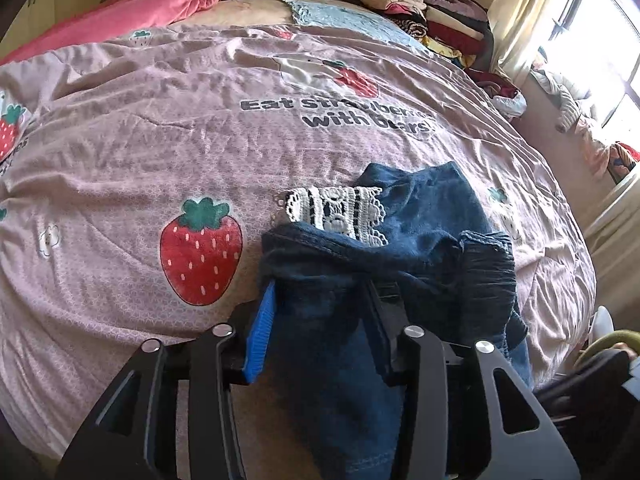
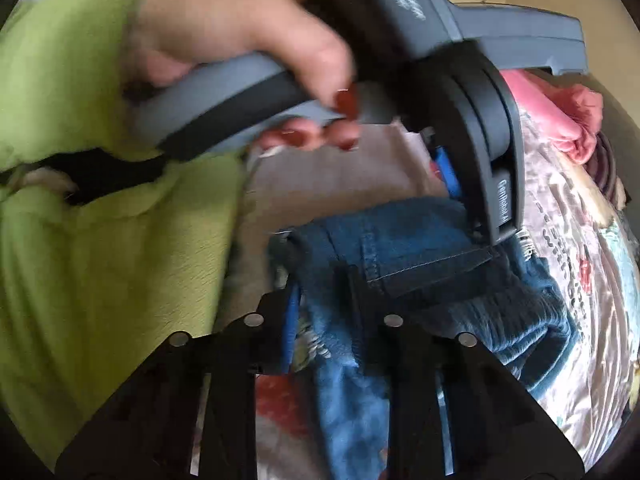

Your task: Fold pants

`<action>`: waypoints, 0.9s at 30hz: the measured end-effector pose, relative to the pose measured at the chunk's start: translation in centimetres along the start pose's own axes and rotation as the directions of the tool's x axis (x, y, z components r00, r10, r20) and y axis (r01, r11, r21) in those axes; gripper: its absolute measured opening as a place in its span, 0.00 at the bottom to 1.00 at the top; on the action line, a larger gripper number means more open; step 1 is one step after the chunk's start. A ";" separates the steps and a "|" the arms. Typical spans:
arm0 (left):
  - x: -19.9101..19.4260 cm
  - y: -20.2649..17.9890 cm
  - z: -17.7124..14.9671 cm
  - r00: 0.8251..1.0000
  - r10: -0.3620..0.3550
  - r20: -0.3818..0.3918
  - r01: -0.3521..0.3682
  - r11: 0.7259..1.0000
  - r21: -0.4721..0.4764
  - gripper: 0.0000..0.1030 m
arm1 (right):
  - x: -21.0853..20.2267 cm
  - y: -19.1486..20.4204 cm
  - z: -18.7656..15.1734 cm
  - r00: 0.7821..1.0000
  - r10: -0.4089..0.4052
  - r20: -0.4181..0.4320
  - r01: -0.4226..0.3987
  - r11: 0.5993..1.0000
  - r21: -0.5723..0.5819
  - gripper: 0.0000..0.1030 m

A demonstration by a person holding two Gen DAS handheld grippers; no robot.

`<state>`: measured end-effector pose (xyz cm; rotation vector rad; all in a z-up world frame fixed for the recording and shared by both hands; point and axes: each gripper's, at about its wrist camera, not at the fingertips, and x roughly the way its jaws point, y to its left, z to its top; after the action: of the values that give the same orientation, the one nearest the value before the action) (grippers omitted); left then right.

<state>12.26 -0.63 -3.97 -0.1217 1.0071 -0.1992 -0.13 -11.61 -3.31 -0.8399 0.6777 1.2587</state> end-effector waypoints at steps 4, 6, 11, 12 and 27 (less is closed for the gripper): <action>0.4 0.4 0.0 1.000 -0.014 0.009 0.014 1.000 -0.027 0.48 | 0.4 0.8 -1.6 0.999 -0.016 -0.034 0.016 1.000 0.003 0.06; 0.5 0.4 -0.1 1.000 -0.015 0.018 0.015 0.999 -0.033 0.49 | 0.9 0.2 -2.3 1.000 0.012 -0.007 -0.012 0.996 0.085 0.07; -0.6 0.6 -0.6 0.999 -0.020 0.048 0.023 0.998 -0.050 0.60 | -1.5 -0.8 -2.9 0.996 0.053 0.070 -0.068 0.972 0.226 0.15; -1.2 0.5 -0.8 0.998 -0.028 0.064 0.031 0.998 -0.051 0.61 | -2.8 -0.9 -3.1 0.993 0.052 0.102 -0.077 0.964 0.255 0.20; -7.8 -1.3 -3.2 0.976 0.004 0.218 0.000 1.000 -0.017 0.94 | -12.6 -8.3 -8.7 0.921 -0.335 0.199 0.108 0.710 0.696 0.67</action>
<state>5.40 -0.23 1.05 -0.1544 0.7904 -0.1714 5.67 -26.40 3.79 -0.0940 0.6804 0.7915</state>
